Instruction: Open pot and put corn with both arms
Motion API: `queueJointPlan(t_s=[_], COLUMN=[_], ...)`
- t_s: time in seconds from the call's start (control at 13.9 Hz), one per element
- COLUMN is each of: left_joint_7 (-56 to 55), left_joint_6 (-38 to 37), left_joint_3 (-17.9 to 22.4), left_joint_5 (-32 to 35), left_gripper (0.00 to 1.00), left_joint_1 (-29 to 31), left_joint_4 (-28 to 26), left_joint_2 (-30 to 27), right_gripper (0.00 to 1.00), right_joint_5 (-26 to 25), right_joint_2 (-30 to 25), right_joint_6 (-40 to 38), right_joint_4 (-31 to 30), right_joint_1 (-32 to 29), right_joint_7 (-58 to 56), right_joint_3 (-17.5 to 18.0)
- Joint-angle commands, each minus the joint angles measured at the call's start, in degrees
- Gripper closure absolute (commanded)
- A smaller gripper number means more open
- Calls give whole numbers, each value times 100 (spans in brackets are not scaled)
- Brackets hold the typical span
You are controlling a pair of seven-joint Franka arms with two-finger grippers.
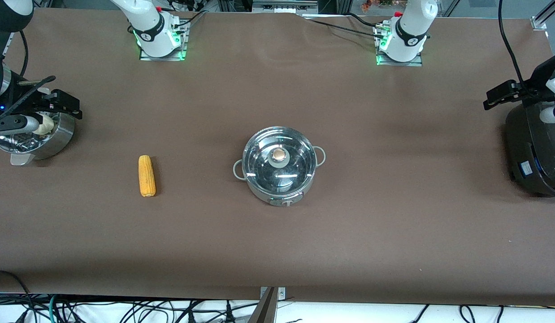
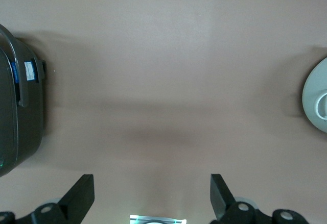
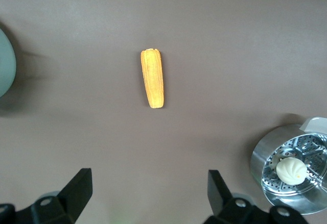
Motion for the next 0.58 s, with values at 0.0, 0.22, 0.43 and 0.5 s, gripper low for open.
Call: queueJointPlan(t_s=[0.0, 0.22, 0.43, 0.5], left_joint_7=[114, 114, 114, 114], left_joint_6=[-53, -53, -53, -53], left_joint_3=[-80, -80, -72, -71], left_joint_5=[160, 151, 151, 151], left_gripper=[0, 0, 0, 0], left_joint_1=[65, 65, 74, 74], left_joint_4=[64, 64, 64, 55], left_joint_2=[-29, -29, -29, -29], right_gripper=[0, 0, 0, 0], right_joint_5=[55, 38, 46, 46], right_joint_2=[41, 85, 85, 85], right_joint_6=[-12, -12, -12, -12], right_joint_4=[105, 114, 105, 105], right_joint_1=[-3, -3, -3, -3], right_joint_7=[-1, -27, -36, -36], right_joint_3=[14, 14, 14, 14])
